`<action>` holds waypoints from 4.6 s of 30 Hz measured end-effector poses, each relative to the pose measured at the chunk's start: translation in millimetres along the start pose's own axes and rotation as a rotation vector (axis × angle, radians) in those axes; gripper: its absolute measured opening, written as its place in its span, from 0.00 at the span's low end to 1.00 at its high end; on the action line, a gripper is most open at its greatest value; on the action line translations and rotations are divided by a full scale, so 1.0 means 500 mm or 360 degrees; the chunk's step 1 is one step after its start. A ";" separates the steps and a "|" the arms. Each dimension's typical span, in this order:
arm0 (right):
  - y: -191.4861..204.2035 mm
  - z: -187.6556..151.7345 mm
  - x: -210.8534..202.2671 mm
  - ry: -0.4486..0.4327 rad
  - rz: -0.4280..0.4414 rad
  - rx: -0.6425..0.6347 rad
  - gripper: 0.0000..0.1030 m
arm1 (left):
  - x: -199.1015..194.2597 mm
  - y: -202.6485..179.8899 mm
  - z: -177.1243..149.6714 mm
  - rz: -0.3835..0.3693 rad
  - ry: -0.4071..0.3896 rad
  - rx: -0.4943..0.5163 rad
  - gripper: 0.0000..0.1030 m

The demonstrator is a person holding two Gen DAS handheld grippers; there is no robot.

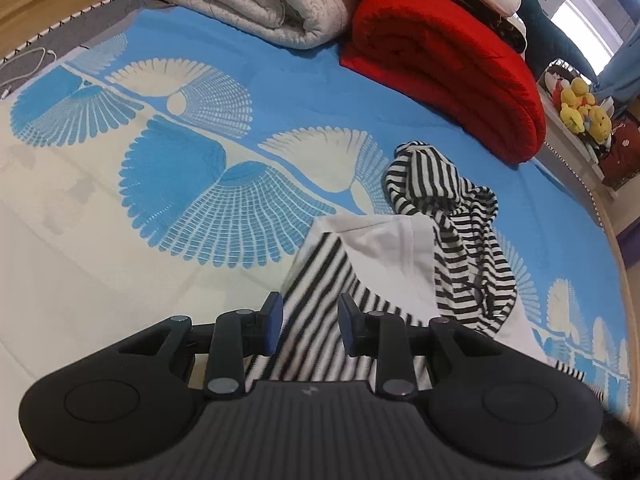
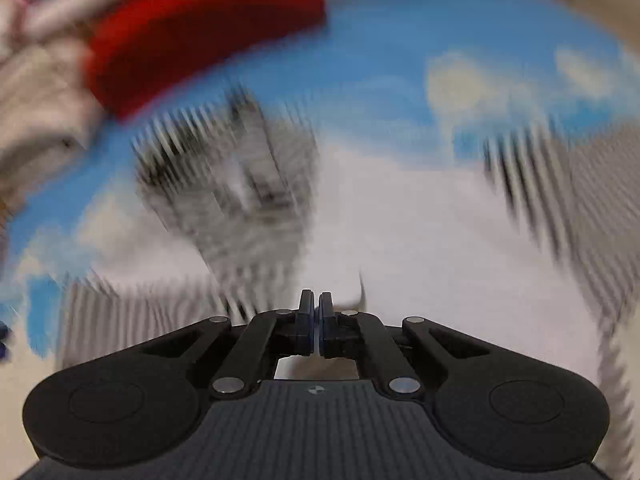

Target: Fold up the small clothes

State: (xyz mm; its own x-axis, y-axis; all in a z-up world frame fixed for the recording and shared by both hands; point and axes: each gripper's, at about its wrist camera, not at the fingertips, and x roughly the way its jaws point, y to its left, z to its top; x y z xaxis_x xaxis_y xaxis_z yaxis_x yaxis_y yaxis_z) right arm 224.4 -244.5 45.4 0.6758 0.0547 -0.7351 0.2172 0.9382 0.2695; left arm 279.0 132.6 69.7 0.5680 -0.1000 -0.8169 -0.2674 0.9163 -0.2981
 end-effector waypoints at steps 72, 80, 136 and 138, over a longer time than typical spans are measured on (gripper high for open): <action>-0.262 0.025 -0.003 0.0150 -0.0244 0.0145 0.24 | 0.064 -0.150 -0.163 0.0065 0.0160 0.0766 0.37; -0.451 0.099 -0.051 -0.0023 -0.0311 0.0368 0.25 | 0.018 -0.245 -0.174 -0.0005 -0.0039 0.0811 0.41; -0.621 0.172 -0.026 -0.0490 -0.0703 0.0547 0.06 | 0.020 -0.194 -0.141 -0.0036 0.0030 0.0652 0.41; -0.523 0.187 -0.044 -0.0541 -0.0579 0.0368 0.06 | 0.013 -0.176 -0.121 -0.0039 0.0016 0.0594 0.41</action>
State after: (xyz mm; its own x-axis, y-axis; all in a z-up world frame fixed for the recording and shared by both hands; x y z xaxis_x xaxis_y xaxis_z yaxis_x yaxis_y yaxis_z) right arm 218.4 -522.9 49.3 0.7096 -0.4088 -0.5740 0.6025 0.7744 0.1932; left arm 259.2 27.9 60.7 0.5626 -0.1255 -0.8172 0.0493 0.9917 -0.1184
